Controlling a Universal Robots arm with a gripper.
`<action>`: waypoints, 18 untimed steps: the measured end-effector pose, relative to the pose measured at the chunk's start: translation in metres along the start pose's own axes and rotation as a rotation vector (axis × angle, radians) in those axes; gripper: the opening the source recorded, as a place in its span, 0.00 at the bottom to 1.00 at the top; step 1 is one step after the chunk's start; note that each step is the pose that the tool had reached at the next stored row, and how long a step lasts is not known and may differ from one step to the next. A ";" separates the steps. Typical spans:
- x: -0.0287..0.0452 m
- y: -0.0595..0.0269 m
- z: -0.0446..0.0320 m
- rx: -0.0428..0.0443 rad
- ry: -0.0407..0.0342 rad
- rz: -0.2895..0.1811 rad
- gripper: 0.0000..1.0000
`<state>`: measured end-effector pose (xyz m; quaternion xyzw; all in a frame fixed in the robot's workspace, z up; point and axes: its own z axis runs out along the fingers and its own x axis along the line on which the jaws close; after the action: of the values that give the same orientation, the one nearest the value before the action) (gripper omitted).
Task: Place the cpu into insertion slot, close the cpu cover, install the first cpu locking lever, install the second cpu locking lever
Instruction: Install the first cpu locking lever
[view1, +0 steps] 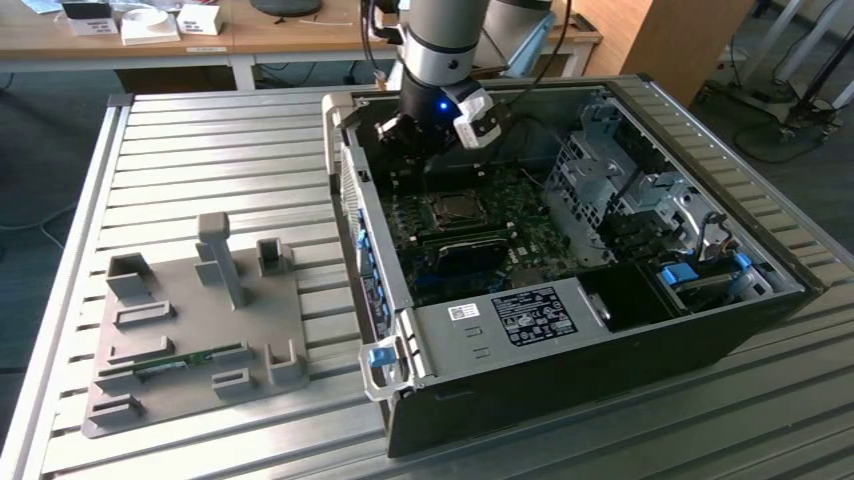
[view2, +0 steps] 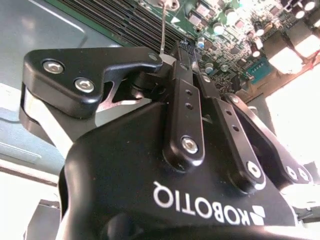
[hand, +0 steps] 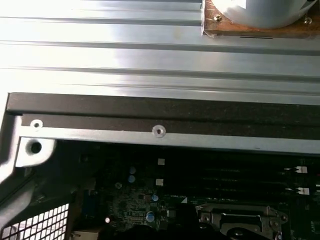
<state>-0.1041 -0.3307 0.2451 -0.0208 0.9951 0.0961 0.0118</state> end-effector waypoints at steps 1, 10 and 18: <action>-0.0015 -0.0001 0.0000 0.0001 0.0000 0.000 0.11; -0.0145 -0.0006 0.0003 0.0002 -0.0002 0.001 0.11; -0.0180 -0.0008 0.0005 0.0002 -0.0004 0.001 0.11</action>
<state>-0.0860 -0.3306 0.2449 -0.0201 0.9951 0.0960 0.0120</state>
